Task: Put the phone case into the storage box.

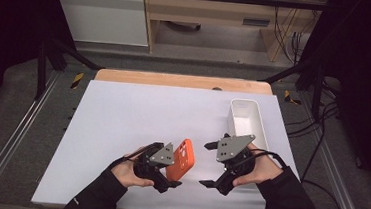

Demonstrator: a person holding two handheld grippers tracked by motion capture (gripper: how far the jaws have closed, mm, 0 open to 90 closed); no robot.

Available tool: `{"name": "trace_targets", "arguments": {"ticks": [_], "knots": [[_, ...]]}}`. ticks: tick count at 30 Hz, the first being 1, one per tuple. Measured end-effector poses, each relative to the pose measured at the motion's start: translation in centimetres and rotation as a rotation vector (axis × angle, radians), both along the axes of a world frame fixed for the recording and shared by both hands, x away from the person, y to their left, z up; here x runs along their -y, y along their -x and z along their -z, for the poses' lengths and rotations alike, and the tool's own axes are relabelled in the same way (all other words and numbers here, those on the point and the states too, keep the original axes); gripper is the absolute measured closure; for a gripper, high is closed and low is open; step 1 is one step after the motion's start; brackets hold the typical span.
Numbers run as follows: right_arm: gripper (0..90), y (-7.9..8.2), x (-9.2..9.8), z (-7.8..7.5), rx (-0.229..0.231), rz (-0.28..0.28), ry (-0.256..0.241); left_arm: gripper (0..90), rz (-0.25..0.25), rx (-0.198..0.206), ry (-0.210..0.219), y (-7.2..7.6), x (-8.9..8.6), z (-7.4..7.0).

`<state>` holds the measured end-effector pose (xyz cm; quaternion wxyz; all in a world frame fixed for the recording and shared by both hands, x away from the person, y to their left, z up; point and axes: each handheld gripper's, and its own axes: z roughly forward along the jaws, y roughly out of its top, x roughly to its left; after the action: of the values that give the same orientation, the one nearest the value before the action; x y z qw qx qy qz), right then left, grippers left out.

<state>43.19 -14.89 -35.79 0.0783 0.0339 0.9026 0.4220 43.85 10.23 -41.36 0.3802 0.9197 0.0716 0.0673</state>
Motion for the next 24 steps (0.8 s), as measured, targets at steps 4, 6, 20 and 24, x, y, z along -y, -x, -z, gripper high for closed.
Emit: {"name": "trace_targets", "arguments": {"ticks": [4,6,20,24], "knots": [[1.8,-0.03,-0.15,0.29,-0.007,-0.002,-0.023,15.3,0.014,0.002,0.032,0.21,-0.02,-0.06],[1.8,-0.02,-0.27,0.33,-0.015,-0.004,-0.036,15.3,0.019,0.01,0.049,0.34,0.03,-0.07],[1.8,-0.31,-0.9,0.63,-0.042,-0.017,-0.088,15.3,0.065,-0.014,0.123,0.5,0.06,-0.36],[1.9,-0.33,-0.92,0.55,-0.048,-0.019,-0.097,15.3,0.066,-0.01,0.131,0.46,0.04,-0.48]]}}
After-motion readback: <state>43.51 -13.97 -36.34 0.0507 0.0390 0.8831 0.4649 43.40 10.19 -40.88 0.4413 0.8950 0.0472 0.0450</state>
